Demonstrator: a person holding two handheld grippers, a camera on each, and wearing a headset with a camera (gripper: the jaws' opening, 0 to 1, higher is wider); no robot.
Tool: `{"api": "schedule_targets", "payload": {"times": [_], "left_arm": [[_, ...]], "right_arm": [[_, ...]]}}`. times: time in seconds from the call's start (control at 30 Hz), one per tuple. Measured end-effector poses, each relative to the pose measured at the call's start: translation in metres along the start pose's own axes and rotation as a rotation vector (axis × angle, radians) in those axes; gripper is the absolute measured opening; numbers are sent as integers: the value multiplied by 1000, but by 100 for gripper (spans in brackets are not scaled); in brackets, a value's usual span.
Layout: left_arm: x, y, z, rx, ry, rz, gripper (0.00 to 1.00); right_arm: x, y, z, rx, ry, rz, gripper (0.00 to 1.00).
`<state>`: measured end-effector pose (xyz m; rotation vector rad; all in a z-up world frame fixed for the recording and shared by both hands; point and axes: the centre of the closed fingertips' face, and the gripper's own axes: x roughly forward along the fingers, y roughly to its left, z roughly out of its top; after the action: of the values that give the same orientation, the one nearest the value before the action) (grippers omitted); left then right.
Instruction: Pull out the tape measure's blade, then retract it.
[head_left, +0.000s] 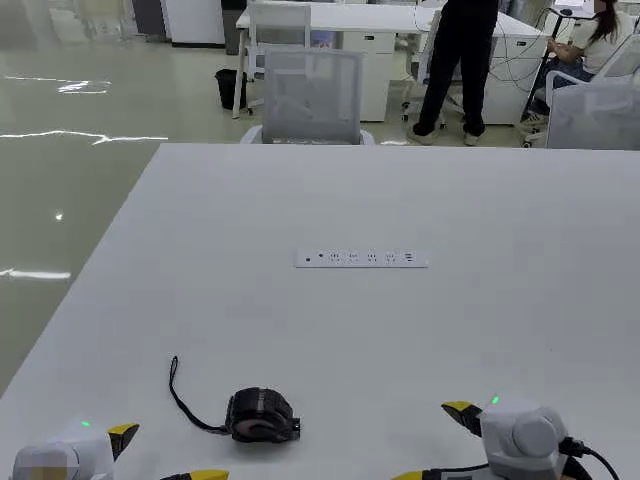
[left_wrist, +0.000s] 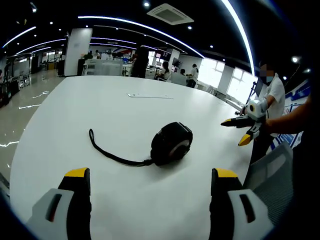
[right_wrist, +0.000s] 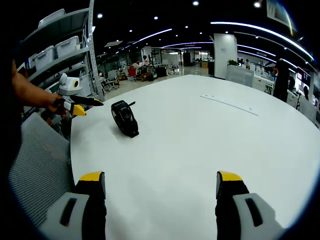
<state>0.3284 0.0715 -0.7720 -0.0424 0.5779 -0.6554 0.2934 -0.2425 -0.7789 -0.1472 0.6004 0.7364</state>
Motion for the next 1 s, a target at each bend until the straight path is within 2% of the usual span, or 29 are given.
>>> {"api": "schedule_targets", "payload": {"times": [0.1,0.2,0.27,0.4,0.53,0.63,0.7,0.8,0.9,1.0], "left_arm": [[-6,2,-3,10,5,-1,99],[-13,4,-2,16,-15,-7,99],[-17,5,-1,-13,-33,-9,99],[-23,10,-9,-20,-28,-1,99],[-31,8,-16,-18,-18,12,99],[-36,9,-15,-20,-34,20,99],[-38,10,-16,-13,-33,26,99],[-40,6,-23,39,10,23,99],[-41,6,-22,44,3,15,99],[-41,8,-20,23,-12,22,99]], "right_arm": [[-12,-2,-9,4,3,-22,97],[-24,-6,-17,23,-3,-47,99],[-32,-8,-21,26,2,-61,99],[-43,-11,-33,23,21,-84,100],[-59,-20,-32,67,-14,-135,100],[-68,-24,-38,74,-12,-153,100],[-71,-23,-40,80,-15,-159,100],[-72,-25,-43,73,-5,-170,100],[-71,-28,-43,75,-6,-174,100],[-69,-28,-43,77,-2,-172,100]]}}
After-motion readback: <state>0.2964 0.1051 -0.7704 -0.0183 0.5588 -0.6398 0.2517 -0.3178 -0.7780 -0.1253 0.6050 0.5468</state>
